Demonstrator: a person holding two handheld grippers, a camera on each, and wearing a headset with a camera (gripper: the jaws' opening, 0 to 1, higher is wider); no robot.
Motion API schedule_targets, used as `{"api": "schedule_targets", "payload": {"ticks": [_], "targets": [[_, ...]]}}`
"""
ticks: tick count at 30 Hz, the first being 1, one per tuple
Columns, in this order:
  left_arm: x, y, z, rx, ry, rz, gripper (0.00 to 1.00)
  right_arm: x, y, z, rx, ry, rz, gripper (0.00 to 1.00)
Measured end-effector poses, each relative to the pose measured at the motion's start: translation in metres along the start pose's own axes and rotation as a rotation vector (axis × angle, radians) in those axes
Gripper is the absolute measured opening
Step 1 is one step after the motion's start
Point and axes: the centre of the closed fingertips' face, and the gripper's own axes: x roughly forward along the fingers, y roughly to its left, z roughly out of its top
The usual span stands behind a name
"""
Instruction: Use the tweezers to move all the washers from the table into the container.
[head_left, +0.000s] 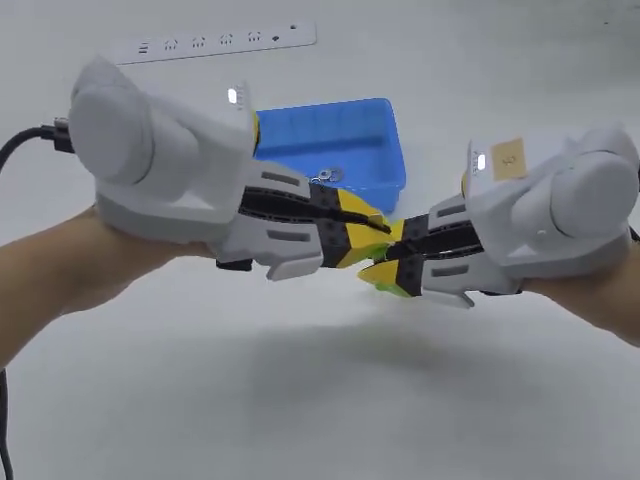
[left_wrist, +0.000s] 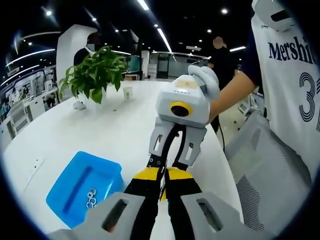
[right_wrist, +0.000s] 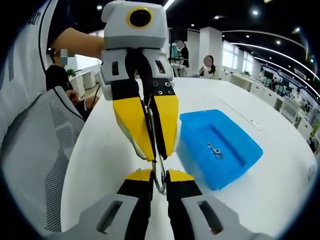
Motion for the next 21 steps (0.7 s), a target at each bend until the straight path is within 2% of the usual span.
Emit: {"api": "schedule_targets", "payload": {"ticks": [7,13,15,21], "targets": [[-0.019,0.006,0.015,0.020,-0.002,0.024,0.07,-0.002,-0.005,0.025,-0.030,-0.017,-0.015,0.11],[-0.033,0.011,0.024,0.022,-0.029,0.054,0.07,-0.004,-0.009,0.041,-0.051,-0.023,-0.021,0.11],[-0.040,0.015,0.030,0.013,-0.045,0.071,0.07,-0.006,-0.012,0.050,-0.060,-0.035,-0.032,0.11],[-0.047,0.026,0.037,0.023,-0.052,0.098,0.07,-0.008,-0.022,0.059,-0.072,-0.047,-0.050,0.11]]}}
